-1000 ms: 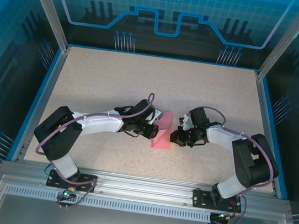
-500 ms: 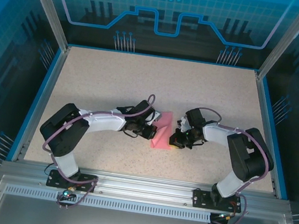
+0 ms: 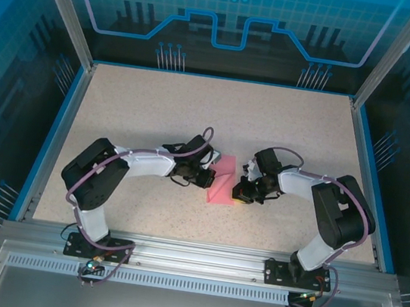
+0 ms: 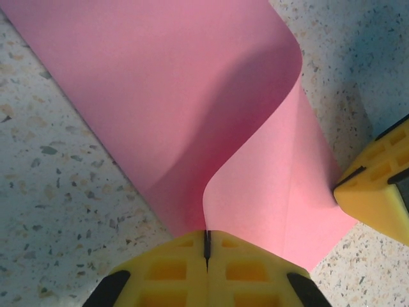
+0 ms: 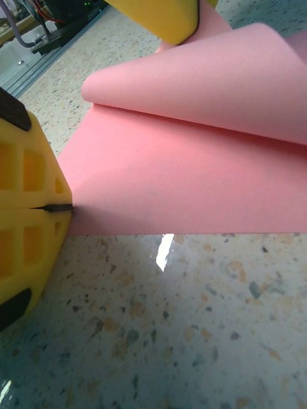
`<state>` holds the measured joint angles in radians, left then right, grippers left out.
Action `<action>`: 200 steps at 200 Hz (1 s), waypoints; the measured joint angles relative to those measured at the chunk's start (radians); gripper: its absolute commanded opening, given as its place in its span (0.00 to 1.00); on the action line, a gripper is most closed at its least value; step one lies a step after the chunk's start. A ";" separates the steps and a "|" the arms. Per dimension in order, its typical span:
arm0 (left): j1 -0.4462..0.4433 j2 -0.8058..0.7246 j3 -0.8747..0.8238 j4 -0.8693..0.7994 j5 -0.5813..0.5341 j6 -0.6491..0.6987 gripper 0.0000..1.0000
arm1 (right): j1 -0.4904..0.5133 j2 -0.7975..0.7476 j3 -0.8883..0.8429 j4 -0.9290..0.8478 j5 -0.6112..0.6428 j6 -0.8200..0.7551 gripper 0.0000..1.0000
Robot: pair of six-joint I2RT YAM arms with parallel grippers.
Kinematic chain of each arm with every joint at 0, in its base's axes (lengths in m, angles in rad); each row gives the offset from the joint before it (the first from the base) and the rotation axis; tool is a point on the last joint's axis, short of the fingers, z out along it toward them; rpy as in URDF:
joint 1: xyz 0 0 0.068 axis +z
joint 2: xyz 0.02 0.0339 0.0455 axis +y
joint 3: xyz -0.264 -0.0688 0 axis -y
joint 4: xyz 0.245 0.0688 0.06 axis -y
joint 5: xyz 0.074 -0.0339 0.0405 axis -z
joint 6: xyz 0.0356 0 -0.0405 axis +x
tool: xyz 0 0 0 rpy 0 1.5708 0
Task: Fold a paper plane with a square sheet of paper (fold left side to right side)
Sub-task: Fold the triangle a second time at the center of the table.
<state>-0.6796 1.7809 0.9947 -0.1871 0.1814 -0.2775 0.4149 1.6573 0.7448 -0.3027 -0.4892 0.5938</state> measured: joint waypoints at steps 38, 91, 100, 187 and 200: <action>0.002 0.031 0.018 0.002 0.000 0.010 0.00 | 0.000 0.000 0.000 -0.001 0.000 -0.002 0.05; 0.003 0.046 0.032 0.001 0.000 0.022 0.00 | 0.000 0.000 0.001 -0.003 0.000 -0.005 0.05; 0.003 0.047 0.032 0.001 0.000 0.023 0.00 | 0.002 0.000 0.001 -0.003 0.002 -0.005 0.05; 0.003 0.059 0.045 -0.004 0.000 0.026 0.00 | 0.003 0.000 0.002 -0.003 0.004 -0.011 0.06; 0.003 0.059 0.045 -0.006 0.000 0.026 0.00 | 0.003 0.000 0.002 -0.003 0.004 -0.011 0.06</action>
<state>-0.6769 1.8400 1.0401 -0.1932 0.1810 -0.2516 0.4183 1.6573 0.7464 -0.3061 -0.4854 0.5823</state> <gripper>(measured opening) 0.046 0.064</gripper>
